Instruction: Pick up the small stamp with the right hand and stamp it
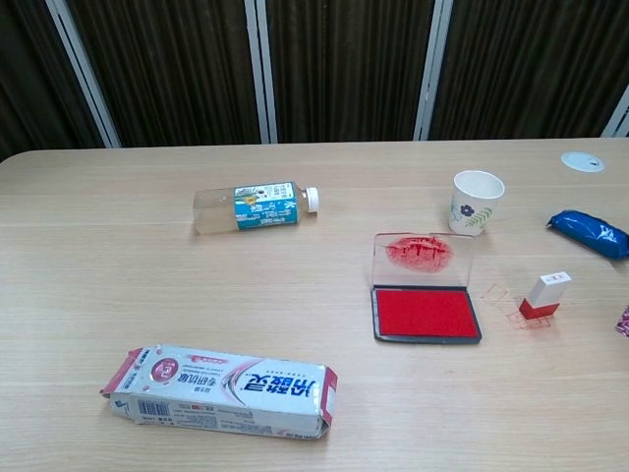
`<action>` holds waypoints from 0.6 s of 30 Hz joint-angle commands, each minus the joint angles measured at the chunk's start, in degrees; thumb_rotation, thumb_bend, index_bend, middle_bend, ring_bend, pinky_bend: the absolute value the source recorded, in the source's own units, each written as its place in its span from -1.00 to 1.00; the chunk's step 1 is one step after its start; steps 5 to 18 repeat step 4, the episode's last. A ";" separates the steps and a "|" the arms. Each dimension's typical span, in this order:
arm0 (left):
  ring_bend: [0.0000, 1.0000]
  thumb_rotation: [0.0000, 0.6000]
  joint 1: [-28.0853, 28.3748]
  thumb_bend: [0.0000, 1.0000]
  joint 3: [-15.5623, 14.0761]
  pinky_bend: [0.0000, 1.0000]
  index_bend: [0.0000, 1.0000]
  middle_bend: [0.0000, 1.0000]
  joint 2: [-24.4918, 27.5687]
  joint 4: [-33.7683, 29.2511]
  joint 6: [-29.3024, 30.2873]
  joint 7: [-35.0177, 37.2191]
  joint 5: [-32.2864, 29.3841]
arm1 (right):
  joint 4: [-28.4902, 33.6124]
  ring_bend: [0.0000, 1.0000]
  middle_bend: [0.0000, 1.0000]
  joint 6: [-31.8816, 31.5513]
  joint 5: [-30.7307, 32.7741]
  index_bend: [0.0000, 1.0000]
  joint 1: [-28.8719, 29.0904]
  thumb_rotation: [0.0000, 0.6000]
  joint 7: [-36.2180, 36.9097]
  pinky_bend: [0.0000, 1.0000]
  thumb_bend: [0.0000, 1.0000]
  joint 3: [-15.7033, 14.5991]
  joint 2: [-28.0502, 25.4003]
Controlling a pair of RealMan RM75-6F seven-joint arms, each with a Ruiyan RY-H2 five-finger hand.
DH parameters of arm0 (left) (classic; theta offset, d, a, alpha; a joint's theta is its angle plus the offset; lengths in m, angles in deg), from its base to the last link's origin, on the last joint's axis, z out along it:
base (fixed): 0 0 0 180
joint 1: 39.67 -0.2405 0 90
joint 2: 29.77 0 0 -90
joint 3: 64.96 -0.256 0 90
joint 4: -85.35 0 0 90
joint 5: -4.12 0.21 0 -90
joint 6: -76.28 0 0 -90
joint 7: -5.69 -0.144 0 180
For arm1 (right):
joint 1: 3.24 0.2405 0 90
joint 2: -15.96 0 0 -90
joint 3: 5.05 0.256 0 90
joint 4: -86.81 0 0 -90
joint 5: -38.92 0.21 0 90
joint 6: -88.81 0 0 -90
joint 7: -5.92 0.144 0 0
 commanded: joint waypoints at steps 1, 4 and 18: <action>-1.00 1.00 -0.35 -1.00 -0.19 -1.00 -1.00 -1.00 -0.18 0.29 0.41 0.19 0.39 | 0.82 -0.86 -1.00 -0.04 1.20 -1.00 -1.52 1.00 -1.77 -0.50 -1.00 0.51 -0.38; -1.00 1.00 -0.35 -1.00 -0.14 -1.00 -1.00 -1.00 -0.21 0.32 0.18 0.22 0.22 | 0.58 -0.88 -1.00 0.21 1.84 -1.00 -2.14 1.00 -1.86 -0.52 -1.00 1.16 -0.20; -1.00 1.00 -0.35 -1.00 -0.14 -1.00 -1.00 -1.00 -0.21 0.32 0.18 0.22 0.22 | 0.58 -0.88 -1.00 0.21 1.84 -1.00 -2.14 1.00 -1.86 -0.52 -1.00 1.16 -0.20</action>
